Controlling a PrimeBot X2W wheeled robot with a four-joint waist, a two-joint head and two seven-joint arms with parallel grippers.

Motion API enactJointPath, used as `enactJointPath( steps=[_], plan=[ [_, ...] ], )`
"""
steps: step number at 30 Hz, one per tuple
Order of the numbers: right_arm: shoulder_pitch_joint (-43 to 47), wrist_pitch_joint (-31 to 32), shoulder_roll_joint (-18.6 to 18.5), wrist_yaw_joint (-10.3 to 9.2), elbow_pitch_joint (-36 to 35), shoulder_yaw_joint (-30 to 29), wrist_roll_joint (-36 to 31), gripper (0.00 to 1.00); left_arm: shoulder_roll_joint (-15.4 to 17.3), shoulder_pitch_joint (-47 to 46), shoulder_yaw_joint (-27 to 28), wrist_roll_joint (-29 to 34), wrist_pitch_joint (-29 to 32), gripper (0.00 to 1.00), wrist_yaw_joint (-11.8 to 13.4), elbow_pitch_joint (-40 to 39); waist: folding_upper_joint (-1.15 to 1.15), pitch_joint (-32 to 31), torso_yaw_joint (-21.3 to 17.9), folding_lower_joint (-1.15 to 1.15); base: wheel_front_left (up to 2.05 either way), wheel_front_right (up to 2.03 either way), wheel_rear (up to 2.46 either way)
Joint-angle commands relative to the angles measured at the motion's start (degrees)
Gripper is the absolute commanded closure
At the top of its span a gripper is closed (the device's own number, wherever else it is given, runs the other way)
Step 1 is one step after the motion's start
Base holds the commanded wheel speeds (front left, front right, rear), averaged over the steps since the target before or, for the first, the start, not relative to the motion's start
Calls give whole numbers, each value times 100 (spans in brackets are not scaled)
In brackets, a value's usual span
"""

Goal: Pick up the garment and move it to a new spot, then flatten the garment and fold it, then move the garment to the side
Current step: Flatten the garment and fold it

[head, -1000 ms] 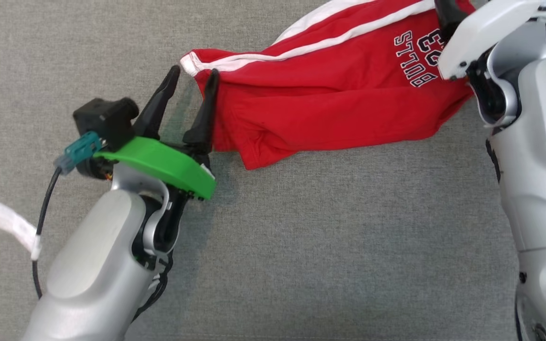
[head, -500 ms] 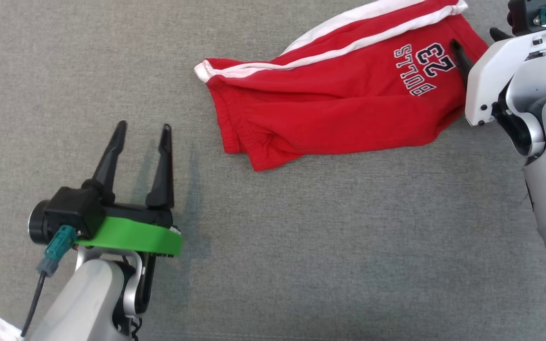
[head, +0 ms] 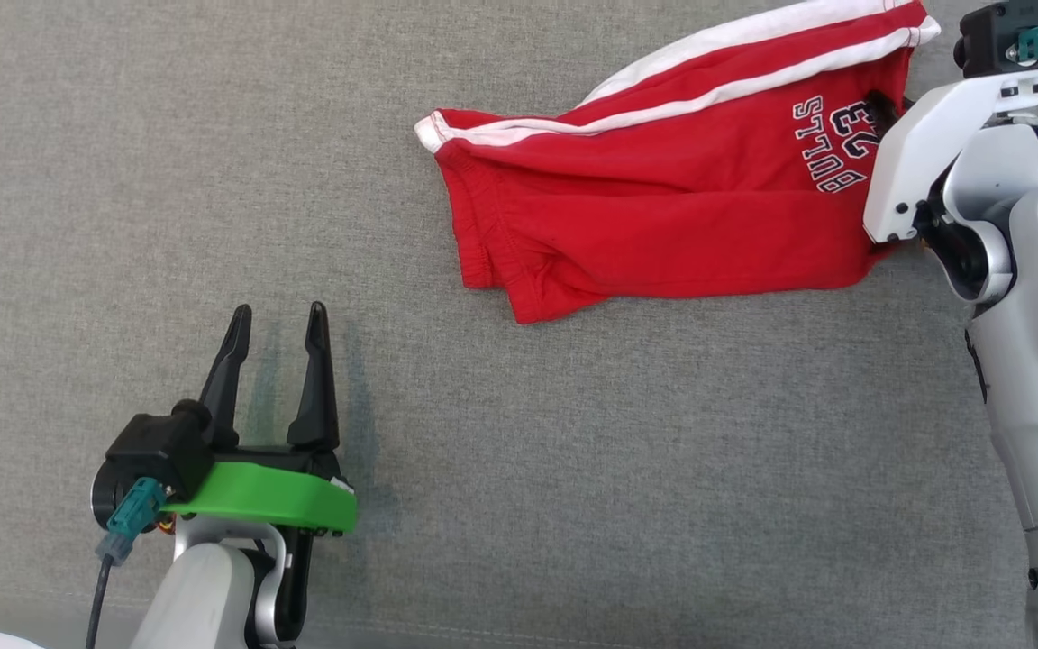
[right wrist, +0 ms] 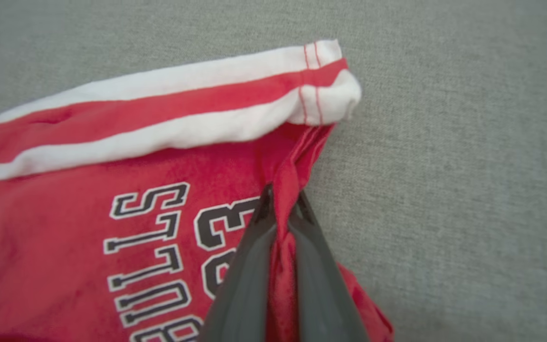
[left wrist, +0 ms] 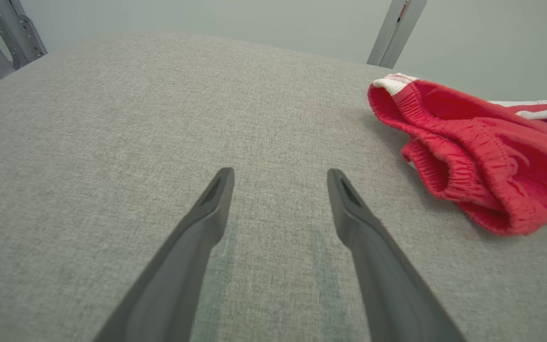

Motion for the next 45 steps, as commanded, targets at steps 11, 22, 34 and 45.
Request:
enactJointPath(
  steps=[11,22,34,45],
  plan=[
    [379,-372,-415,6,226,-742,303,100,-352,671,731,613,-18,0,-503,153,0,-606,-272,0,0,0,0],
    [754,-190,-740,8,-242,-1463,115,100,-534,1149,990,745,-18,0,-723,156,0,-1019,-323,0,0,0,0],
    [229,-1,798,7,-118,-282,113,100,-541,949,608,540,-18,0,-667,175,0,-938,-208,0,0,0,0],
    [-32,-628,1040,8,997,212,91,100,-541,977,526,419,-18,0,-619,257,0,-984,101,0,0,0,0]
  ],
)
